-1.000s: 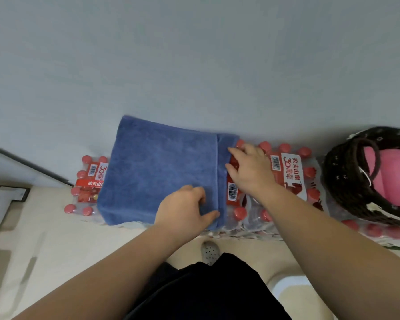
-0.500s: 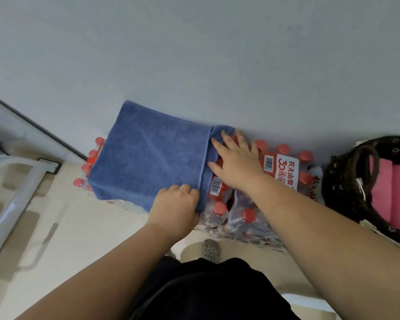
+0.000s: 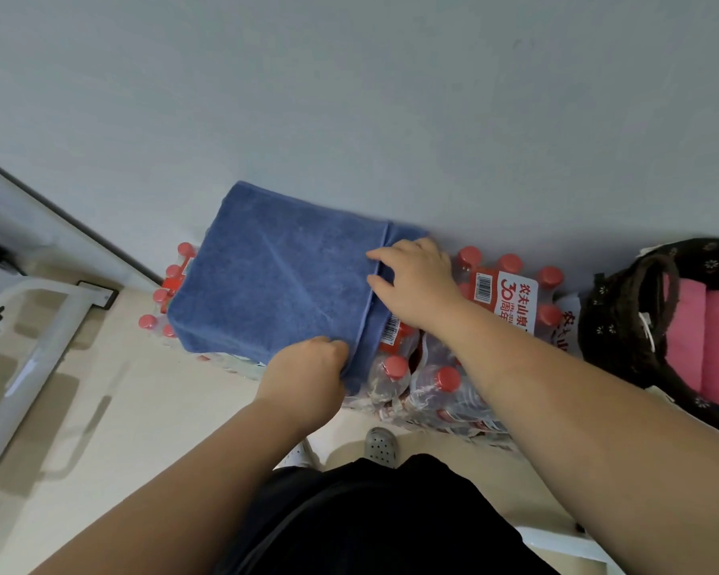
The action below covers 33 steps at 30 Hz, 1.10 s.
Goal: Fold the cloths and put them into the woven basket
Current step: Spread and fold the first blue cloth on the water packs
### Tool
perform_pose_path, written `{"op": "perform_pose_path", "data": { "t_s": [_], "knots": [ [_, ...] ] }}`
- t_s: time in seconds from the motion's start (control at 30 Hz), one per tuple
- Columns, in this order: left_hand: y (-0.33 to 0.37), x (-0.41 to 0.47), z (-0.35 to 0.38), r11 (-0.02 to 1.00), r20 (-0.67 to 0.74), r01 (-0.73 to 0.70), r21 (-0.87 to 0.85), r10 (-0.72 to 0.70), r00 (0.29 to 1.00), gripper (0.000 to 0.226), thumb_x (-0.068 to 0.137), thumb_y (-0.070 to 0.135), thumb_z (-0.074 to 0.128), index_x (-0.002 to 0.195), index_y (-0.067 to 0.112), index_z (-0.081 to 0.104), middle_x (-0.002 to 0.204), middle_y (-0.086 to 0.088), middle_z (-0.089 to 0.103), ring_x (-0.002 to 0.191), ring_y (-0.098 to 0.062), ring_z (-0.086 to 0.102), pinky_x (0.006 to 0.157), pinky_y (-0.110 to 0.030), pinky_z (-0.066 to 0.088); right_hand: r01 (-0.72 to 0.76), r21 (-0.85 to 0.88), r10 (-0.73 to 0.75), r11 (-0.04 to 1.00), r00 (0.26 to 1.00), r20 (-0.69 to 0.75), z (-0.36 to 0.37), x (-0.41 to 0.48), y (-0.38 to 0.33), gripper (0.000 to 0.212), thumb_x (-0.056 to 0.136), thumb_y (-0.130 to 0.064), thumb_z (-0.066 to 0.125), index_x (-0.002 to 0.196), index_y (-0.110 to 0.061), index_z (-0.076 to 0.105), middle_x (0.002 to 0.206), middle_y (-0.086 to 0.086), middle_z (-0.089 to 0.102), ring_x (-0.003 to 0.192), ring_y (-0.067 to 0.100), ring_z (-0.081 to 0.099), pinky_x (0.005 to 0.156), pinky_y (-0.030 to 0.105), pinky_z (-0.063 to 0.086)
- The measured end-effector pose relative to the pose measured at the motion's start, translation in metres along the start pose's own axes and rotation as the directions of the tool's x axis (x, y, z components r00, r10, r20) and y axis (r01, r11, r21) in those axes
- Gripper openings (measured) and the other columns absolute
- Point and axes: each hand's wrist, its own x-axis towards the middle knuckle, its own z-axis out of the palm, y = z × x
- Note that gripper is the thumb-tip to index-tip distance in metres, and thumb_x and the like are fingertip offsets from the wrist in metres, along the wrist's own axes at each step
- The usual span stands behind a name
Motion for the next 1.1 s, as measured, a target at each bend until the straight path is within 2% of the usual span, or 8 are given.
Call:
{"op": "perform_pose_path", "data": {
  "t_s": [0.07,0.2,0.33,0.5,0.57,0.73,0.97,1.1],
  "knots": [
    [-0.003,-0.002,-0.002,0.999,-0.012,0.024,-0.044,-0.025,1.0,0.029,0.085,0.017,0.054,0.065,0.022,0.033,0.064,0.004,0.042,0.062,-0.025,0.048,0.054,-0.034,0.044,-0.098,0.06,0.096,0.993,0.995,0.038,0.001,0.009,-0.009,0.048,0.097,-0.05,0.048,0.142,-0.034,0.049,0.14,0.0,0.053,0.133,0.033,0.036,0.107,0.047,0.031],
    [-0.011,-0.004,-0.005,0.99,-0.047,0.038,-0.134,-0.045,0.998,0.021,0.08,0.016,0.054,0.066,0.018,0.039,0.059,0.0,0.045,0.056,-0.025,0.044,0.051,-0.035,0.041,-0.233,0.191,0.218,0.954,0.971,0.096,-0.001,0.026,-0.019,0.046,0.098,-0.044,0.049,0.141,-0.028,0.052,0.145,0.003,0.048,0.133,0.036,0.038,0.107,0.044,0.034],
    [-0.015,-0.004,-0.013,0.973,-0.08,0.035,-0.227,-0.055,0.995,0.024,0.074,0.014,0.057,0.063,0.02,0.037,0.055,0.002,0.042,0.05,-0.016,0.036,0.047,-0.029,0.031,-0.195,0.338,0.221,0.921,0.975,-0.04,-0.006,0.033,-0.025,0.03,0.097,-0.03,0.053,0.117,-0.014,0.069,0.126,0.004,0.062,0.116,0.028,0.057,0.1,0.044,0.046],
    [-0.01,-0.006,-0.029,0.946,-0.124,-0.061,-0.32,0.022,0.992,0.018,0.069,0.021,0.059,0.062,0.017,0.043,0.052,0.003,0.043,0.049,-0.015,0.039,0.047,-0.033,0.037,-0.029,0.454,0.167,0.891,0.949,-0.267,-0.023,0.012,-0.021,0.029,0.097,-0.022,0.058,0.124,-0.016,0.067,0.115,-0.006,0.057,0.091,0.003,0.054,0.081,0.01,0.039],
    [-0.002,-0.004,-0.024,0.95,-0.083,-0.079,-0.301,0.056,0.995,0.019,0.07,0.021,0.058,0.061,0.018,0.041,0.053,0.002,0.043,0.05,-0.016,0.04,0.048,-0.033,0.037,-0.056,0.446,0.201,0.893,0.938,-0.284,-0.021,0.004,-0.012,0.032,0.096,-0.022,0.06,0.126,-0.015,0.066,0.115,-0.004,0.057,0.091,0.005,0.055,0.085,0.013,0.041],
    [0.006,0.01,0.007,0.995,0.092,-0.013,-0.102,0.022,0.996,0.028,0.079,0.015,0.057,0.062,0.021,0.036,0.058,0.002,0.045,0.055,-0.021,0.045,0.048,-0.027,0.036,-0.264,0.327,0.272,0.907,0.962,0.023,-0.002,-0.006,0.009,0.052,0.094,-0.031,0.062,0.142,-0.014,0.052,0.146,0.005,0.047,0.132,0.021,0.048,0.105,0.028,0.035],
    [0.008,0.014,0.007,0.997,0.129,-0.024,-0.066,0.033,0.991,0.021,0.078,0.018,0.055,0.063,0.019,0.042,0.058,0.002,0.048,0.054,-0.021,0.049,0.051,-0.03,0.046,-0.278,0.335,0.286,0.9,0.958,0.025,-0.001,-0.01,0.013,0.055,0.093,-0.038,0.063,0.141,-0.014,0.052,0.144,0.006,0.049,0.129,0.024,0.05,0.106,0.035,0.041],
    [0.007,0.01,0.0,0.995,0.186,-0.056,-0.085,0.071,0.98,0.011,0.077,0.02,0.057,0.068,0.015,0.051,0.061,-0.002,0.052,0.059,-0.024,0.054,0.051,-0.031,0.045,-0.29,0.316,0.327,0.903,0.942,-0.072,-0.005,-0.012,0.015,0.045,0.095,-0.032,0.061,0.135,-0.011,0.059,0.139,0.007,0.056,0.124,0.024,0.055,0.101,0.032,0.042]
  ]
}}
